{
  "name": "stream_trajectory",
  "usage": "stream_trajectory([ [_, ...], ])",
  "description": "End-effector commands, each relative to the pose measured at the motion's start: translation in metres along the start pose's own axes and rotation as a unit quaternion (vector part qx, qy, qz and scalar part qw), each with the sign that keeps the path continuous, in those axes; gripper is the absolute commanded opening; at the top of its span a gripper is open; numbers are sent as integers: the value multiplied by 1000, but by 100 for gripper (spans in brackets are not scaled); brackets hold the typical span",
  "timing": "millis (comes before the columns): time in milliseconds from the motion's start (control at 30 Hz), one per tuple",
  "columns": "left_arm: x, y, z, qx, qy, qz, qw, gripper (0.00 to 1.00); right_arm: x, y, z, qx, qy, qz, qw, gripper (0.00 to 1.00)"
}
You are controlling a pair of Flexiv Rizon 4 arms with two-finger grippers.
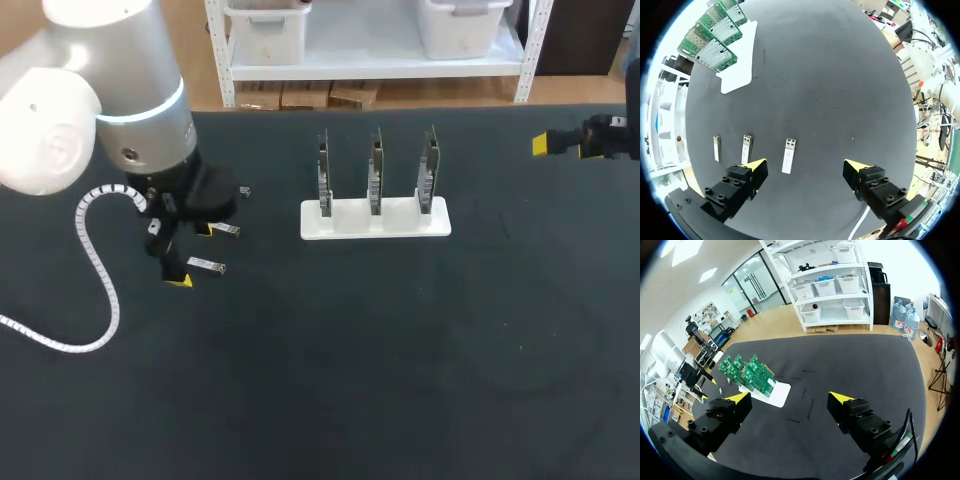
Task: Pick up the optical module with the left hand, and insert it into the network port with the right hand.
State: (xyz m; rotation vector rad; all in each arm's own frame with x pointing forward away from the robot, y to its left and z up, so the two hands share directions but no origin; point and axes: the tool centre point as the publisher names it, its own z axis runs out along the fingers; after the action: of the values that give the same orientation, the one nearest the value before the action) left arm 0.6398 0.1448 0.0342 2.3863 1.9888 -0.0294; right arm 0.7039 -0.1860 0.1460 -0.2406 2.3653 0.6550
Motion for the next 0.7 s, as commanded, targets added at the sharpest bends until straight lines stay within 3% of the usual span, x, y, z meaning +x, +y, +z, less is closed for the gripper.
stream_trajectory([
  [33, 0, 1, 0, 2, 1, 1, 1000, 100, 0, 3, -2, 7, 1, 1, 1000, 100],
  [233, 0, 1, 0, 2, 1, 1, 1000, 100, 0, 3, -2, 7, 1, 1, 1000, 100],
  [400, -11, -7, 0, 14, 35, 15, 999, 100, 0, 3, -2, 7, 1, 1, 1000, 100],
  [500, -17, -11, 4, 35, 33, 26, 998, 100, 0, 3, -2, 7, 1, 1, 1000, 100],
  [700, -18, -8, 6, 36, 14, 16, 999, 100, 0, 3, -2, 7, 1, 1, 1000, 100],
])
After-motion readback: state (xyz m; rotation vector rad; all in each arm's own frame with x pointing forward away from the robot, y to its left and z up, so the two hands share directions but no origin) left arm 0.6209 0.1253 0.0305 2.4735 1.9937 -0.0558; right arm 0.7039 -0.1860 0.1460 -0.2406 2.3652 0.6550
